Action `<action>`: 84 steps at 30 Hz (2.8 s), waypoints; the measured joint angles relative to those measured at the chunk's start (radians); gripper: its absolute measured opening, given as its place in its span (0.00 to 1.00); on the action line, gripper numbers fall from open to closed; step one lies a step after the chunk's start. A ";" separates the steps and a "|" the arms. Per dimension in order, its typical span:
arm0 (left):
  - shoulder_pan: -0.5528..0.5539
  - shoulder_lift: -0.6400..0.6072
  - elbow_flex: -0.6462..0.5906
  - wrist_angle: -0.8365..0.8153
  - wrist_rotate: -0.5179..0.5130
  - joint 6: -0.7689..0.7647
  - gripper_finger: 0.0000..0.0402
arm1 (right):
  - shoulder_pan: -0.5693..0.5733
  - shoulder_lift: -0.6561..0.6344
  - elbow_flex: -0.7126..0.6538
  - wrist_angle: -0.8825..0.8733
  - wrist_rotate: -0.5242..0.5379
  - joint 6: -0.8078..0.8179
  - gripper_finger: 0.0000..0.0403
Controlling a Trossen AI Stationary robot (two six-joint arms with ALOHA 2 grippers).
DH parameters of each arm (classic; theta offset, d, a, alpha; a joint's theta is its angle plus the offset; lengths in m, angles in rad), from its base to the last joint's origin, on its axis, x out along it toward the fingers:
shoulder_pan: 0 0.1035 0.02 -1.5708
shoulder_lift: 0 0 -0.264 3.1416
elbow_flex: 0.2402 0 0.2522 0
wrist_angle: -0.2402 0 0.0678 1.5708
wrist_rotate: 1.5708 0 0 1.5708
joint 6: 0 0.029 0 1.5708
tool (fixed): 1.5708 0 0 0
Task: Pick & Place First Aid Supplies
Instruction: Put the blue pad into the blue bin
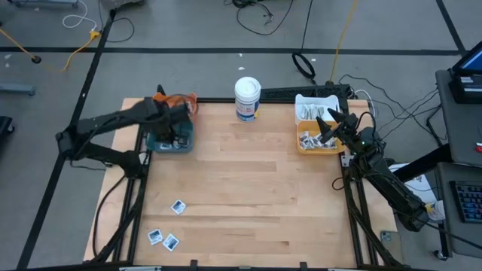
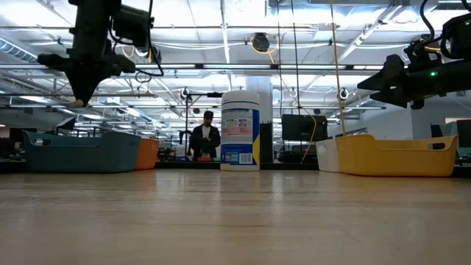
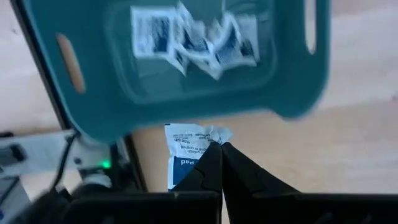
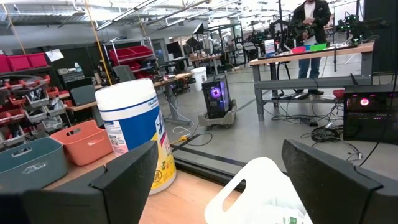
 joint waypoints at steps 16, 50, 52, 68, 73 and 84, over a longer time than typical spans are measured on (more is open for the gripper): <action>0.348 0.180 -0.001 0.120 -0.064 0.342 0.00 | 0.000 0.000 0.000 0.000 0.000 0.000 0.84; 0.311 0.210 -0.001 0.179 0.066 0.280 0.63 | 0.000 0.000 0.000 0.000 0.000 0.000 0.84; 0.283 0.189 0.000 0.172 0.065 0.265 0.65 | 0.000 0.000 0.000 0.000 0.000 0.000 0.84; -0.175 0.130 0.000 0.138 0.109 0.003 0.67 | 0.000 0.000 0.000 0.000 0.000 0.000 0.84; -0.372 0.130 0.000 0.138 0.139 -0.158 0.67 | 0.000 0.000 0.000 0.000 0.000 0.000 0.84; -0.769 0.130 0.000 0.159 0.164 -0.552 0.67 | 0.000 0.000 0.000 0.000 0.000 0.000 0.84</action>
